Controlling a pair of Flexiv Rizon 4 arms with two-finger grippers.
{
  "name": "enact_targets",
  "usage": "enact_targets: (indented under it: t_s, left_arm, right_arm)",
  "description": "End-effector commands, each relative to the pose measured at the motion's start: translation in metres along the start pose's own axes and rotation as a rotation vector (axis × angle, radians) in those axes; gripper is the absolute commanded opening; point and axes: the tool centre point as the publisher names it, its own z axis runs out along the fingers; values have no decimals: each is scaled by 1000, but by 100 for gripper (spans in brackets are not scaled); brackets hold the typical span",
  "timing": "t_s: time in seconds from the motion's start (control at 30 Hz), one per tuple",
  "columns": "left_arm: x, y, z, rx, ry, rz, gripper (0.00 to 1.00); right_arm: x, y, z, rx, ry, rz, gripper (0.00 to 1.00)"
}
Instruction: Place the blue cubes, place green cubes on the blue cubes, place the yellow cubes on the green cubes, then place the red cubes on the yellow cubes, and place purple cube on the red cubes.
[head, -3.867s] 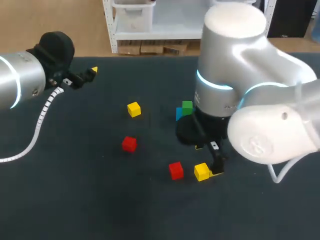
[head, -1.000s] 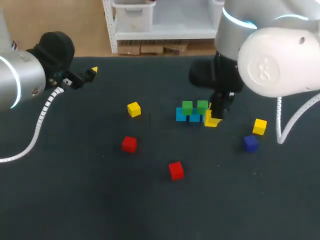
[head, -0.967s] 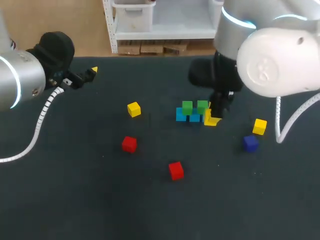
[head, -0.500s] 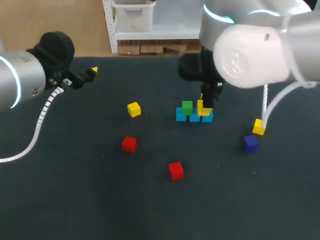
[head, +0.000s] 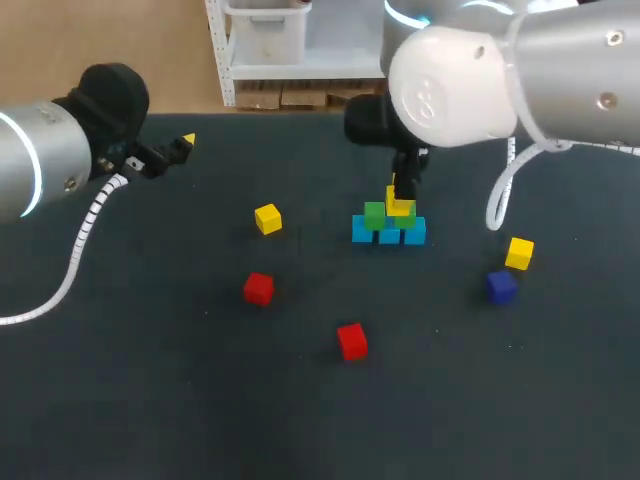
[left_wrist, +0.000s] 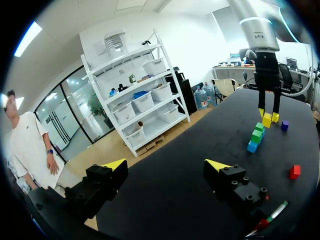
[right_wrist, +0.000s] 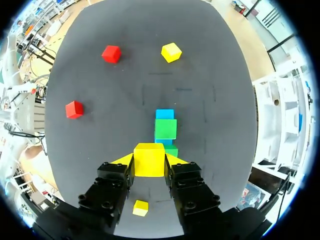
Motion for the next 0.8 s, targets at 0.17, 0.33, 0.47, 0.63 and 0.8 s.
enact_targets:
  t_s: [0.17, 0.33, 0.47, 0.63, 0.8]
  left_arm:
    - [0, -1, 0, -4, -1, 0, 100]
    - [0, -1, 0, -4, -1, 0, 100]
    - [0, -1, 0, -4, -1, 0, 100]
    - [0, -1, 0, -4, -1, 0, 100]
    - [0, -1, 0, -4, -1, 0, 100]
  right_arm:
    - [-3, -18, 5, -17, -10, 26, 0]
    - [-4, -26, 9, -21, -16, 34, 0]
    - [-4, -28, 12, -25, -11, 34, 0]
    - [-5, -29, 16, -31, -6, 22, 0]
    - [-6, -30, 17, -33, -7, 16, 0]
